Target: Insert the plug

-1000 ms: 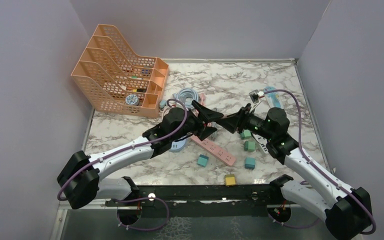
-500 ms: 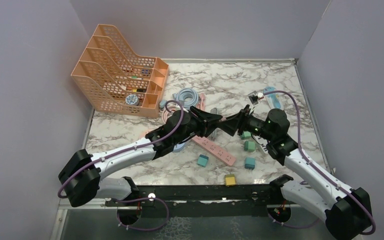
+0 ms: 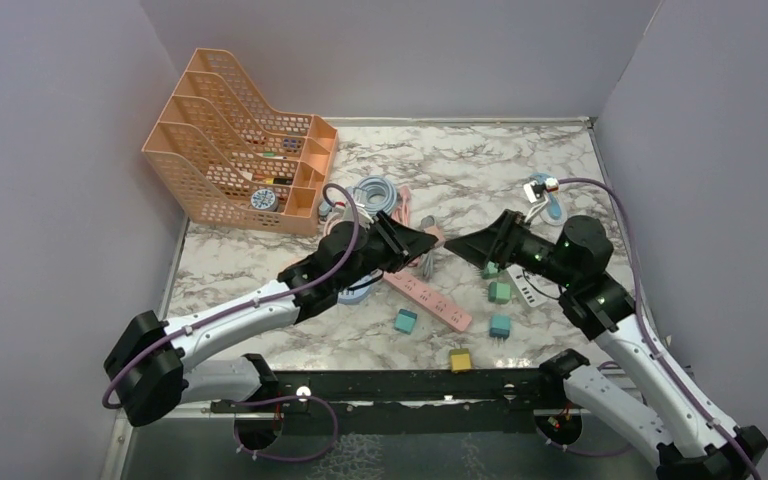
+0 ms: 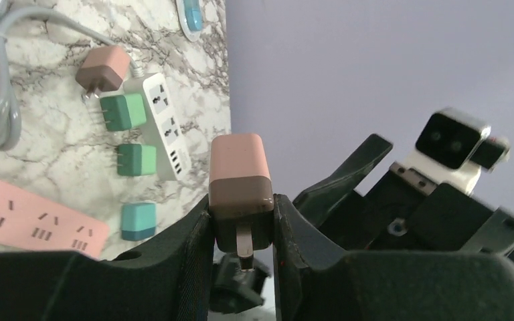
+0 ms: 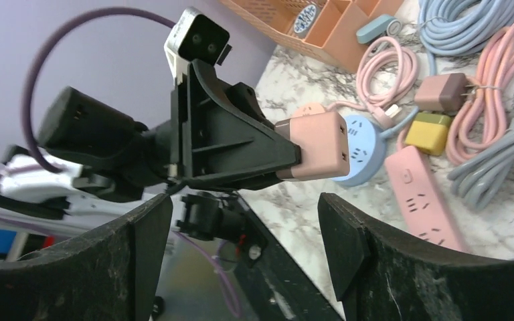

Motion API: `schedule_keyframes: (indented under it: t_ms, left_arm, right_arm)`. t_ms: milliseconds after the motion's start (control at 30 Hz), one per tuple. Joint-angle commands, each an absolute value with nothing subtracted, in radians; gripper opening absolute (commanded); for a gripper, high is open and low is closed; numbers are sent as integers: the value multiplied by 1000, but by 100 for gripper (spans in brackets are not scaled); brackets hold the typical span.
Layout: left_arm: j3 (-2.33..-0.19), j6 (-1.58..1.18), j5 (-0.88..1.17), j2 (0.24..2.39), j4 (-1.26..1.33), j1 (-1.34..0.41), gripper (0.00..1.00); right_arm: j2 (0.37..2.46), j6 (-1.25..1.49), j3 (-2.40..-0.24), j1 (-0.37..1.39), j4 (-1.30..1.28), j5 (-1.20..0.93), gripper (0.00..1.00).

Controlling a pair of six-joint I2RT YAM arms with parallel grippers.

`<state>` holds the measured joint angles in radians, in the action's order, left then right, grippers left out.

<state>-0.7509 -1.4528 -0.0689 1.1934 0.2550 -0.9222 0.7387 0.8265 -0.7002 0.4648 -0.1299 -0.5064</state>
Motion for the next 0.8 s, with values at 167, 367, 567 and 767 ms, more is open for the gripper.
schedule_keyframes:
  t_ms: [167,367,567,767]
  left_arm:
    - [-822,-966,225,1085,318,-913,17]
    - [-905,-969,374,1079,330,-913,17]
    - [-942,-1044,418,1071,366,-912,17]
    - [-939,-1107,433,1083,410,-911,17]
  right_arm:
    - [702,1156,-793,471,-254,-479,73]
    - [740,1110,-828,471,-188,-591,67]
    - [724,1128,-815,471,-95,-637,62]
    - [747,1154,-796,471,-11,-691,47]
